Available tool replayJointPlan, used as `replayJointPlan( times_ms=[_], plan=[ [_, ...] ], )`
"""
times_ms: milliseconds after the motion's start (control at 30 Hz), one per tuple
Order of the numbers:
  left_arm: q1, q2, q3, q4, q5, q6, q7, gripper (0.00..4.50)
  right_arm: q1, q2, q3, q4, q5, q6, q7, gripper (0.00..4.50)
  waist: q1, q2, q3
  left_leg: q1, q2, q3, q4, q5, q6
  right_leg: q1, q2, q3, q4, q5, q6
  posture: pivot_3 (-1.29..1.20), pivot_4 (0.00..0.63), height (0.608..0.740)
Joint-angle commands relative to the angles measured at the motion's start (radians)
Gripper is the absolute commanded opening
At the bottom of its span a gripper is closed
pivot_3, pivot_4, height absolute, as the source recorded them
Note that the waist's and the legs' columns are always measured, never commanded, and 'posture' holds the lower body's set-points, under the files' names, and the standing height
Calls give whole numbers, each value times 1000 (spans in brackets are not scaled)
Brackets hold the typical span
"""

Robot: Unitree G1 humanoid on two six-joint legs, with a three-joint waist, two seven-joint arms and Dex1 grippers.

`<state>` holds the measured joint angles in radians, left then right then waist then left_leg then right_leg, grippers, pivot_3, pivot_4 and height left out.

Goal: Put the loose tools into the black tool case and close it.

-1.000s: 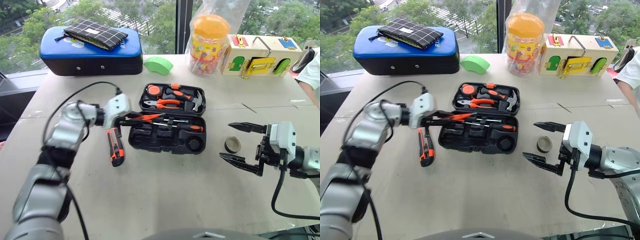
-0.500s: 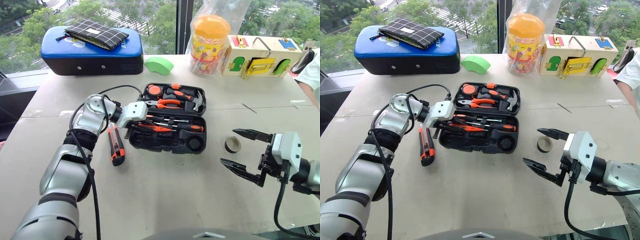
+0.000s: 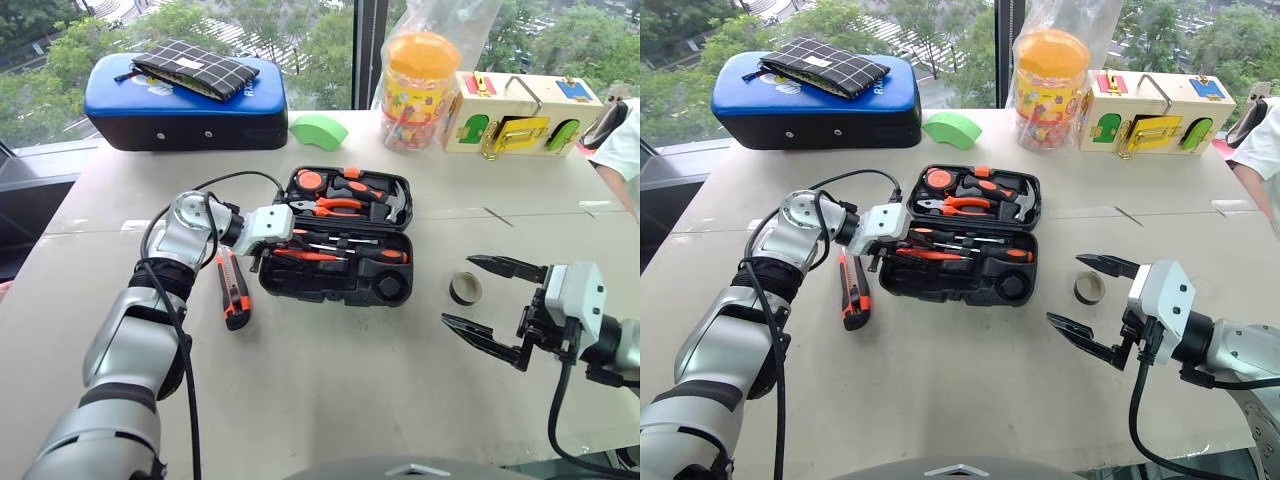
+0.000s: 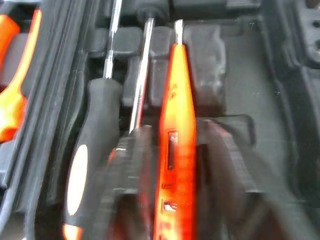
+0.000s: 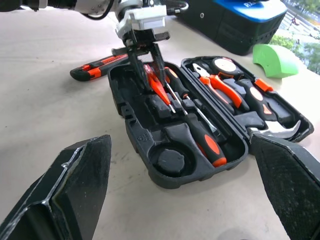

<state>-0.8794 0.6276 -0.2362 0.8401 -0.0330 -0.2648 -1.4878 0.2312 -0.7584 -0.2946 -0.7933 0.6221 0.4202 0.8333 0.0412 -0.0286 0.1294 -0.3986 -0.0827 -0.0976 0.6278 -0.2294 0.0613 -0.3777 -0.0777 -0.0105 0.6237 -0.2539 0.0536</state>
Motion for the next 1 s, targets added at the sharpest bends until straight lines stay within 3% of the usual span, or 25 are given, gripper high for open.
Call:
replayJointPlan(
  times_ms=[33, 67, 133, 267, 333, 433, 533, 800, 900, 967, 1000],
  plan=[
    [-55, 6, 78, -82, -105, 165, -44, 3143, -6, -8, -27, -5, 6, -25, 9, 4500, 0, -1, 1, -1, 0, -1, 1, 0, 0, 0, 0, -1, 0, 0, 0, 0, 150, 740],
    [-46, 8, 94, -118, -136, 260, -49, 3143, -8, -7, -24, -5, 4, -26, 7, 4500, -3, -1, 1, -1, 0, -2, 1, 0, 0, 0, 0, -2, 0, 0, 0, 0, 150, 740],
    [-3, 3, 125, -191, -173, 357, -19, 2473, -12, -5, -17, -3, -1, -29, 3, 4500, -6, -1, 1, -1, 0, -2, 1, 0, 0, 0, 1, -2, 0, 0, 0, 0, 150, 740],
    [95, -18, 179, -351, -222, 537, 109, 468, -13, 2, -9, -6, -7, -31, -7, 4500, -15, 0, 1, 0, 0, -2, 1, 0, 0, 1, 1, -2, 1, 0, 0, 0, 150, 740],
    [197, -38, 186, -433, -186, 553, 234, 228, -11, 4, -5, -9, -11, -31, -10, 4500, -23, 1, 0, 0, 0, -3, 1, 0, 0, 1, 1, -2, 2, 0, 0, 0, 150, 740],
    [302, -43, 167, -494, -116, 550, 365, 228, -16, 5, 1, -7, -13, -31, -13, 4500, -25, 2, -1, 2, 0, -2, 1, 0, 0, 1, 0, 0, 2, 0, 0, 0, 150, 740],
    [430, -7, 118, -553, -66, 523, 382, 228, -18, 5, 4, -4, -14, -32, -11, 4500, -24, 2, -5, 2, 0, -3, 1, 0, -1, 1, 0, -1, 2, 0, 0, 0, 150, 740],
    [568, 1, 155, -691, -99, 528, 459, 228, -39, 3, 19, 19, -19, -40, 0, 4500, -23, 14, -13, 3, 0, 0, -1, -2, -3, 1, -1, 1, 1, -2, -4, 0, 150, 740],
    [538, -104, 352, -780, -310, 653, 593, 228, -69, 6, 47, 37, -21, -49, 12, 4500, -23, 16, -13, 3, 0, 0, 0, -2, -3, 1, -1, 2, 1, -2, -4, 0, 150, 740],
    [557, -139, 487, -893, -419, 757, 697, 228, -89, 7, 63, 52, -19, -56, 23, 4500, -23, 10, -9, 2, 0, 0, 1, -1, -2, 1, -1, 1, 1, -2, -4, 0, 150, 740],
    [584, -146, 529, -945, -441, 789, 741, 721, -97, 8, 71, 61, -21, -59, 27, 4500, -27, 5, -7, 1, 0, -1, 1, -1, -1, 1, 0, 0, 2, -1, -3, 0, 150, 740]
  ],
)
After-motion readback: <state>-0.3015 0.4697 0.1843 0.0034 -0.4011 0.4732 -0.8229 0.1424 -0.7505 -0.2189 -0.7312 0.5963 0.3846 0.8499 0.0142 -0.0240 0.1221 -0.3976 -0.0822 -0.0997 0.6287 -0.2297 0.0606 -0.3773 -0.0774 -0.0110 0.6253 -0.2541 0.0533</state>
